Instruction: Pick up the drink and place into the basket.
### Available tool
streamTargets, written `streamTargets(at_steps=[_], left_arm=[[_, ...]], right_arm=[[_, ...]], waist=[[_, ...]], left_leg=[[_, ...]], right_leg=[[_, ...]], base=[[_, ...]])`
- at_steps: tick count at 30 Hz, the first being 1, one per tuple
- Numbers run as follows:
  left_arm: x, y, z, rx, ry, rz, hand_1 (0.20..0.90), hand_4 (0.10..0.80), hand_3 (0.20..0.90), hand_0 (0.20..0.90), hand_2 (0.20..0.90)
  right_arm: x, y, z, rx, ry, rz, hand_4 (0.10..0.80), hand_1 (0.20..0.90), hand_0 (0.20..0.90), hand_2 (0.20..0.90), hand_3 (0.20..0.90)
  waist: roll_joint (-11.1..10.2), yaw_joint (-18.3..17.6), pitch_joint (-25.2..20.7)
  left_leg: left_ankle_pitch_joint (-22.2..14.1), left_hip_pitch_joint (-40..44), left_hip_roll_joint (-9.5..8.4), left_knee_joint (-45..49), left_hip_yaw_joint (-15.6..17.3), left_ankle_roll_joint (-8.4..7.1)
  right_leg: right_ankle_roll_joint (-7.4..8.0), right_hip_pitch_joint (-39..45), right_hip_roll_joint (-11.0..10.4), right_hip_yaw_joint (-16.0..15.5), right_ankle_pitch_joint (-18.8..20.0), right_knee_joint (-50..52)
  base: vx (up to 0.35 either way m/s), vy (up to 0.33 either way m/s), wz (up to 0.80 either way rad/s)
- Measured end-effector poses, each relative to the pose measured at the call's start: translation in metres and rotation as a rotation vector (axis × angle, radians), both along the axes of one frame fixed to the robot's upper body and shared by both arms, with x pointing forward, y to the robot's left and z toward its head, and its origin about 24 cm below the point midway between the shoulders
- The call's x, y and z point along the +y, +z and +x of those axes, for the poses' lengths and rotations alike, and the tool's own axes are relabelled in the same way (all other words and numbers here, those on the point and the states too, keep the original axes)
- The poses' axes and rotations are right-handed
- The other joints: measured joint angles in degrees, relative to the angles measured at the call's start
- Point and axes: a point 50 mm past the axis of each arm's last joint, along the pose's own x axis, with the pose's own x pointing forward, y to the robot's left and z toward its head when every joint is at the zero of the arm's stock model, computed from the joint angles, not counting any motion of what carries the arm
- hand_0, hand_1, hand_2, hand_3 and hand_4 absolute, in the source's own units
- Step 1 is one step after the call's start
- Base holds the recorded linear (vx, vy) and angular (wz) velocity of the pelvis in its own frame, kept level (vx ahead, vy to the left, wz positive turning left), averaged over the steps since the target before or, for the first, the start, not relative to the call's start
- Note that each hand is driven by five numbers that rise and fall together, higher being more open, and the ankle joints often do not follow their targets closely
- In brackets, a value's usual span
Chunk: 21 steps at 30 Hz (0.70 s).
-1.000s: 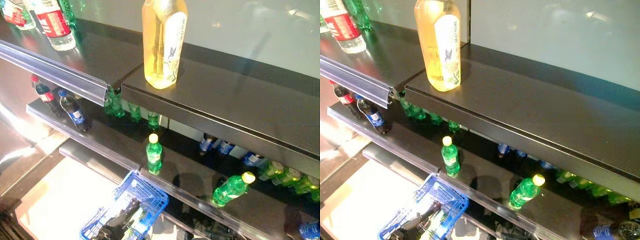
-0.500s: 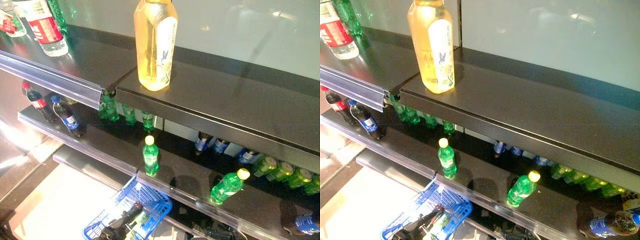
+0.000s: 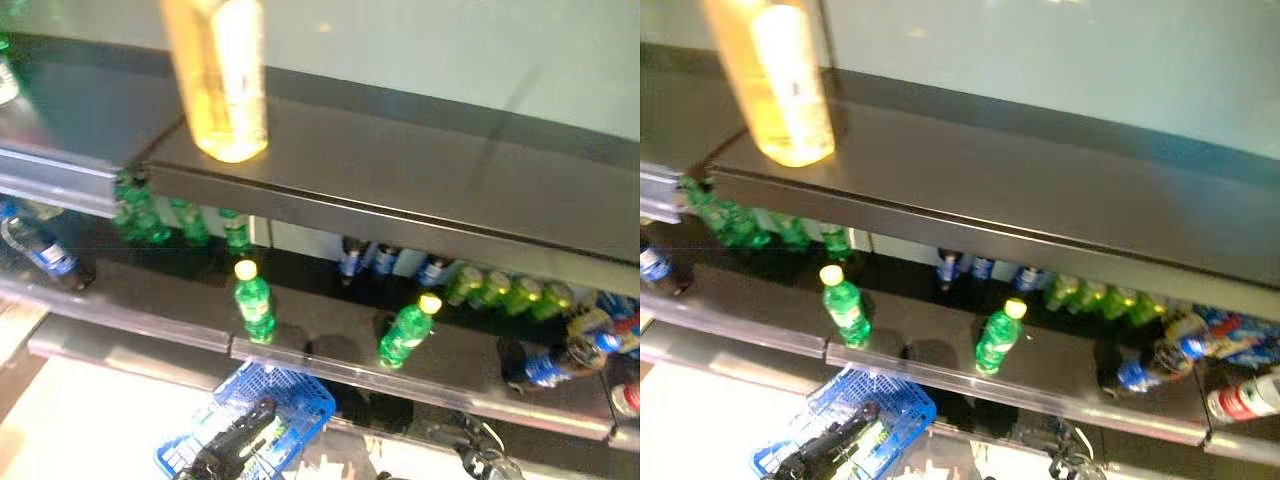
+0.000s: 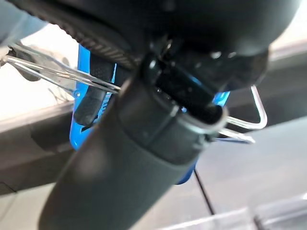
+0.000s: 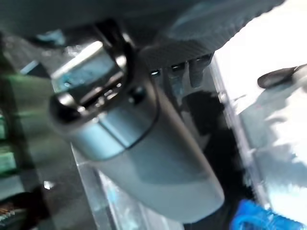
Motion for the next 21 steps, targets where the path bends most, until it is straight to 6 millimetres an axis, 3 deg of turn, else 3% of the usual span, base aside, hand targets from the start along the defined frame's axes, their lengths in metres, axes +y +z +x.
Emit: streamTargets(at_steps=[4, 10, 16, 18, 21], left_arm=[[0.000, -0.001, -0.004, 0.017, -0.001, -0.001, 0.300, 0.100, 0.200, 0.300, 0.300], [-0.003, 0.000, 0.002, 0.008, -0.033, 0.005, 0.300, 0.100, 0.200, 0.300, 0.300], [-0.007, 0.002, 0.014, -0.020, -0.035, -0.002, 0.300, 0.100, 0.200, 0.300, 0.300], [-0.011, 0.000, 0.010, -0.028, 0.001, -0.025, 0.300, 0.100, 0.200, 0.300, 0.300], [-0.023, -0.001, 0.014, -0.061, 0.024, -0.058, 0.300, 0.100, 0.200, 0.300, 0.300]], right_arm=[[-0.001, -0.006, -0.019, 0.059, -0.011, 0.003, 0.800, 0.900, 0.900, 0.900, 0.900], [-0.004, -0.007, -0.025, 0.083, -0.027, -0.005, 0.800, 0.900, 0.900, 0.900, 0.900], [-0.004, -0.004, -0.015, 0.063, -0.013, -0.012, 0.800, 0.900, 0.900, 0.900, 0.900], [-0.005, -0.002, -0.007, 0.043, 0.003, -0.018, 0.800, 0.900, 0.900, 0.900, 0.900], [-0.014, 0.002, -0.004, 0.035, 0.012, -0.043, 0.800, 0.900, 0.900, 0.900, 0.900]], waist=[[0.5, -0.4, -1.0], [0.9, -1.2, -0.7], [4.1, -1.3, 1.0], [6.2, -1.2, 2.3], [8.6, -1.1, 3.7]], left_leg=[[0.0, -0.2, 2.24, 0.4, -0.3, -0.72], [0.8, -2.3, 4.39, 1.7, -2.0, -1.67], [0.6, -4.9, 6.58, 4.8, -5.6, -2.71], [1.2, -5.0, 7.39, 4.8, -6.9, -3.37], [1.8, -5.0, 7.65, 4.2, -8.4, -3.04]], right_leg=[[-1.16, 1.2, 2.1, 0.0, 0.6, -2.1], [-2.35, -0.5, 3.3, -0.3, -0.1, -0.3], [-3.65, -2.4, 4.2, -1.7, -4.0, 5.4], [-3.84, -2.8, 4.8, -1.8, -5.6, 8.1], [-4.49, -2.8, 5.0, -1.9, -8.0, 10.8]], base=[[-0.106, -0.162, -0.07], [-0.155, -0.217, 0.10], [-0.144, -0.273, 0.20], [-0.107, -0.166, 0.29], [-0.132, -0.110, 0.34]])
